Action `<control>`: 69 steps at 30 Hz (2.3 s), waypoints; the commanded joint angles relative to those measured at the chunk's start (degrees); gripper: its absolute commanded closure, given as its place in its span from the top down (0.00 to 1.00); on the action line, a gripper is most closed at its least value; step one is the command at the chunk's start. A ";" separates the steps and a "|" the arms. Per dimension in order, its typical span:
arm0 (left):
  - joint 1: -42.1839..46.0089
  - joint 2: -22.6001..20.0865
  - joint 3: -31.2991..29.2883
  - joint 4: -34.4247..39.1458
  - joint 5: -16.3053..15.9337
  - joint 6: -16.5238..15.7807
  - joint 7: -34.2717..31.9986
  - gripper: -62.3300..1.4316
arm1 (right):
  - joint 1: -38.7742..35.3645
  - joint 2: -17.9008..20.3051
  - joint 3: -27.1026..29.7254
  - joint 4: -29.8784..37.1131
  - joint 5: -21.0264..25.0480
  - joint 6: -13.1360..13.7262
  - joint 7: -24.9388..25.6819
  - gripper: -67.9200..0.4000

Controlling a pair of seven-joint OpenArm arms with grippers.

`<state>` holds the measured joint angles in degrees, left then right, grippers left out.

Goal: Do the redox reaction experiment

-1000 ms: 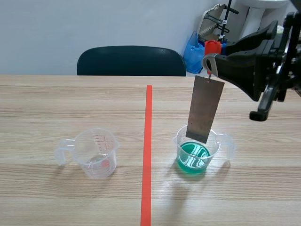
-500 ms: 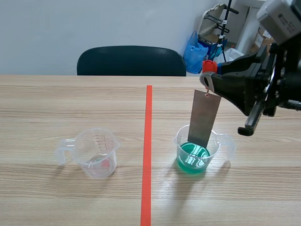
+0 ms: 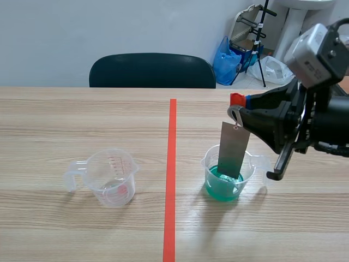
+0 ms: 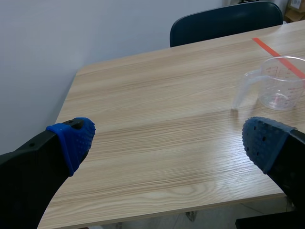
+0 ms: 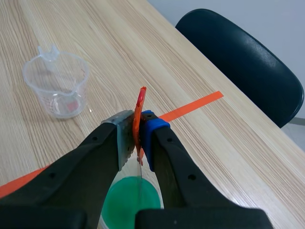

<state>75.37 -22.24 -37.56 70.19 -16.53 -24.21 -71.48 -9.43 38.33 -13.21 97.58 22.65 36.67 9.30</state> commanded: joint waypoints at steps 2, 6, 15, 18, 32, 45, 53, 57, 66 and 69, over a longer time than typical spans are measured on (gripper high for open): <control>0.07 0.28 -0.50 0.48 -0.42 -0.33 -1.16 1.00 | 0.74 -0.52 0.31 -1.55 -0.72 1.70 3.89 0.01; 0.07 0.28 -0.50 0.48 -0.42 -0.33 -1.14 1.00 | 0.87 -0.90 0.17 -4.00 -2.95 3.63 7.37 0.01; 0.07 0.28 -0.50 0.48 -0.42 -0.35 -1.14 1.00 | 1.03 -0.92 0.00 -6.56 -6.10 3.74 12.11 0.01; 0.07 0.28 -0.50 0.48 -0.42 -0.35 -1.14 1.00 | 1.03 -0.92 0.00 -7.85 -7.50 3.74 14.75 0.01; 0.07 0.28 -0.50 0.48 -0.42 -0.35 -1.14 1.00 | 1.05 -0.94 -0.04 -10.27 -9.44 3.74 17.03 0.01; 0.07 0.28 -0.50 0.48 -0.42 -0.35 -1.16 1.00 | 3.54 -1.22 -1.86 -13.22 -10.51 3.72 16.98 0.01; 0.07 0.28 -0.50 0.48 -0.42 -0.35 -1.16 1.00 | 3.58 -1.22 -1.86 -13.22 -10.51 3.72 16.96 0.01; 0.07 0.28 -0.50 0.48 -0.42 -0.35 -1.16 1.00 | 3.58 -1.20 -1.86 -13.22 -10.51 3.72 16.96 0.01; 0.07 0.28 -0.50 0.48 -0.42 -0.35 -1.16 1.00 | 3.56 -1.20 -1.86 -13.22 -10.51 3.69 16.96 0.01; 0.07 0.28 -0.50 0.48 -0.42 -0.35 -1.16 1.00 | 3.56 -1.20 -1.86 -13.22 -10.51 3.69 16.96 0.01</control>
<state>75.37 -22.24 -37.56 70.19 -16.53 -24.21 -71.48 -6.37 36.80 -15.49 84.09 11.81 40.32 26.09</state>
